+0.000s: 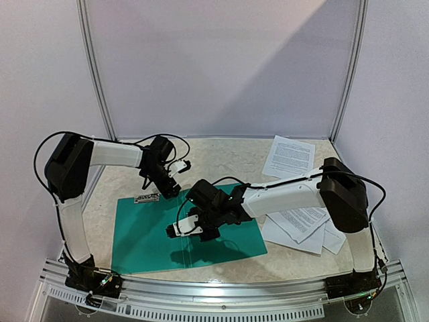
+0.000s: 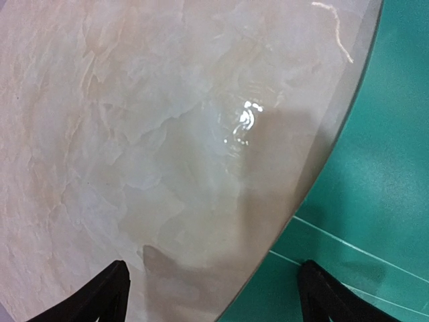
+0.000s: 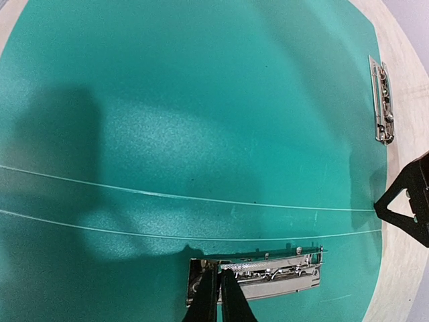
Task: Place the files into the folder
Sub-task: Open the spring clip on the folder at the center of the board.
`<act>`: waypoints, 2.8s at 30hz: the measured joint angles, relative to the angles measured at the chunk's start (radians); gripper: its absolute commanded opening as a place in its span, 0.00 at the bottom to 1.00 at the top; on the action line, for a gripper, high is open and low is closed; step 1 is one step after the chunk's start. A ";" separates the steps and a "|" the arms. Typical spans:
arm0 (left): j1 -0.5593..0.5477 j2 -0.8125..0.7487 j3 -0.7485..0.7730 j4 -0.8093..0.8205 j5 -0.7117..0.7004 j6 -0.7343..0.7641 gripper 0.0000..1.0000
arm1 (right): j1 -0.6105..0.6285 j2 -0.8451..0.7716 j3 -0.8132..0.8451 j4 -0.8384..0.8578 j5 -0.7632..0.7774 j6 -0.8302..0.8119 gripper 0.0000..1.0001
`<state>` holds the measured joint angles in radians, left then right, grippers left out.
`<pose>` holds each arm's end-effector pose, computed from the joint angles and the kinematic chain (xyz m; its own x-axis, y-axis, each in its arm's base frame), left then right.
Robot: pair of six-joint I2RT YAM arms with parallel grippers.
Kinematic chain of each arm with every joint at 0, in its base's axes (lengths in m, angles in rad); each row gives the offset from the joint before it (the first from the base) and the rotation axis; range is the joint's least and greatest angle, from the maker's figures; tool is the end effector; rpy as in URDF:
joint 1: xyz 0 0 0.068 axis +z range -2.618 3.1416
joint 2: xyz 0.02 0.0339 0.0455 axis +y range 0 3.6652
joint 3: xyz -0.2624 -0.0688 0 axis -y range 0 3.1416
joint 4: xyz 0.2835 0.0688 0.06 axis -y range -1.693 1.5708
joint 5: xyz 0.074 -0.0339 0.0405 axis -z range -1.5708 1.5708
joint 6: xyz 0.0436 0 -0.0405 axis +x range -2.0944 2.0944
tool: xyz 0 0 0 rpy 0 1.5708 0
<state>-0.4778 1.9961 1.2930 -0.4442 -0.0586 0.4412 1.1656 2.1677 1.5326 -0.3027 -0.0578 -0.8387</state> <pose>0.3845 -0.1962 0.1078 -0.5451 0.7623 -0.3488 0.7415 0.6326 0.2238 0.1951 0.4613 0.1159 0.4800 -0.7646 -0.4301 -0.8587 -0.3091 -0.4089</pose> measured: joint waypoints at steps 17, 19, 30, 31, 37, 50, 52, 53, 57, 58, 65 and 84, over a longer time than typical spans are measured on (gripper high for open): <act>-0.069 0.015 0.015 0.031 -0.149 0.040 0.88 | 0.005 0.010 -0.007 0.006 0.005 0.019 0.03; -0.079 0.025 0.025 0.038 -0.170 0.044 0.89 | 0.007 0.015 -0.007 0.013 0.010 0.023 0.03; -0.119 0.047 0.042 0.068 -0.265 0.065 0.89 | 0.011 0.015 -0.040 0.058 0.029 0.069 0.02; -0.121 0.048 0.042 0.071 -0.272 0.067 0.89 | 0.011 0.015 -0.044 0.063 0.030 0.075 0.02; -0.132 0.051 0.041 0.077 -0.298 0.076 0.89 | 0.011 0.012 -0.060 0.082 0.034 0.114 0.01; -0.140 0.060 0.041 0.095 -0.335 0.083 0.91 | 0.006 0.013 -0.060 0.078 0.055 0.152 0.00; -0.144 0.060 0.039 0.098 -0.344 0.084 0.91 | 0.007 0.014 -0.056 0.069 0.060 0.158 0.00; -0.145 0.060 0.039 0.100 -0.348 0.084 0.91 | 0.008 0.016 -0.054 0.060 0.064 0.161 0.00; -0.146 0.060 0.038 0.103 -0.352 0.086 0.91 | 0.013 0.023 -0.039 0.031 0.082 0.160 0.00; -0.146 0.060 0.038 0.103 -0.352 0.087 0.91 | 0.013 0.026 -0.035 0.021 0.083 0.158 0.00; -0.147 0.060 0.038 0.103 -0.354 0.087 0.91 | 0.013 0.060 0.029 -0.067 0.085 0.127 0.00; -0.149 0.066 0.051 0.088 -0.361 0.098 0.91 | 0.028 0.072 0.081 -0.139 0.142 0.154 0.00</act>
<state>-0.6270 2.0624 1.3437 -0.3561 -0.4194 0.5396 1.1934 2.2402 1.6135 -0.4419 0.0837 -0.6849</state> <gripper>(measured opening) 0.915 0.007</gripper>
